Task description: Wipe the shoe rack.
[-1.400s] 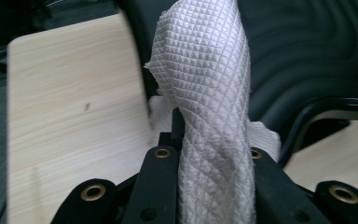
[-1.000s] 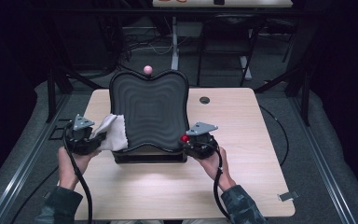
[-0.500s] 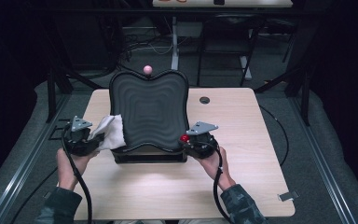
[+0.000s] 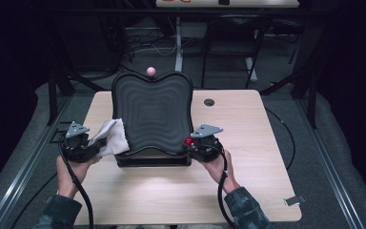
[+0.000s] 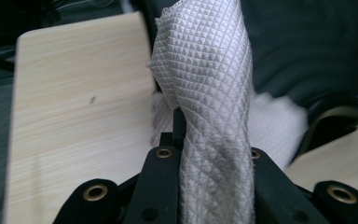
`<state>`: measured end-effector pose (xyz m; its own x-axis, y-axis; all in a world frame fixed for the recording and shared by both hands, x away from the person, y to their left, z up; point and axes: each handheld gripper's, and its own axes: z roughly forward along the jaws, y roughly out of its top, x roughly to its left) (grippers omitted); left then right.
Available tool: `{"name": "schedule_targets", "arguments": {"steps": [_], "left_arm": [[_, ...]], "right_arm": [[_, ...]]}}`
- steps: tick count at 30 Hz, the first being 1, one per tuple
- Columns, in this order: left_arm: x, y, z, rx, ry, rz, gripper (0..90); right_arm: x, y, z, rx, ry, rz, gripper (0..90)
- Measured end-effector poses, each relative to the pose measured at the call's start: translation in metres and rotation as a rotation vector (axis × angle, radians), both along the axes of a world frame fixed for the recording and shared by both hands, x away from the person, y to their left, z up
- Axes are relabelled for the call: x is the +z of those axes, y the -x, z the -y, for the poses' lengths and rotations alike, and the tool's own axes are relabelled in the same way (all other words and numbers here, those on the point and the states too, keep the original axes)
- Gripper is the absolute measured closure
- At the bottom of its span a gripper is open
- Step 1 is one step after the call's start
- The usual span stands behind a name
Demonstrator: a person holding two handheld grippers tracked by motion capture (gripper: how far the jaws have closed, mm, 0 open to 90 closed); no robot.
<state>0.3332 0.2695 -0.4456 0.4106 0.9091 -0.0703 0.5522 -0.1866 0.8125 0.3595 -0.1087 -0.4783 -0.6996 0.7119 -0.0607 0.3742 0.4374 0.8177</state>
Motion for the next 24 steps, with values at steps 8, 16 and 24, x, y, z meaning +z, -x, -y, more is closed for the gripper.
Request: {"name": "schedule_targets", "arguments": {"steps": [8,16,24], "left_arm": [[-0.002,0.002,0.009,0.029,-0.134,0.016,84.6],[0.001,0.006,0.003,0.009,-0.021,0.015,84.5],[-0.005,0.007,0.015,-0.013,-0.09,0.017,84.5]], "right_arm": [[0.0,-0.001,-0.001,0.003,-0.002,-0.001,60.2],[0.0,-0.001,-0.001,0.004,-0.002,-0.003,60.2],[0.0,-0.002,-0.002,0.005,0.001,-0.001,60.2]]}}
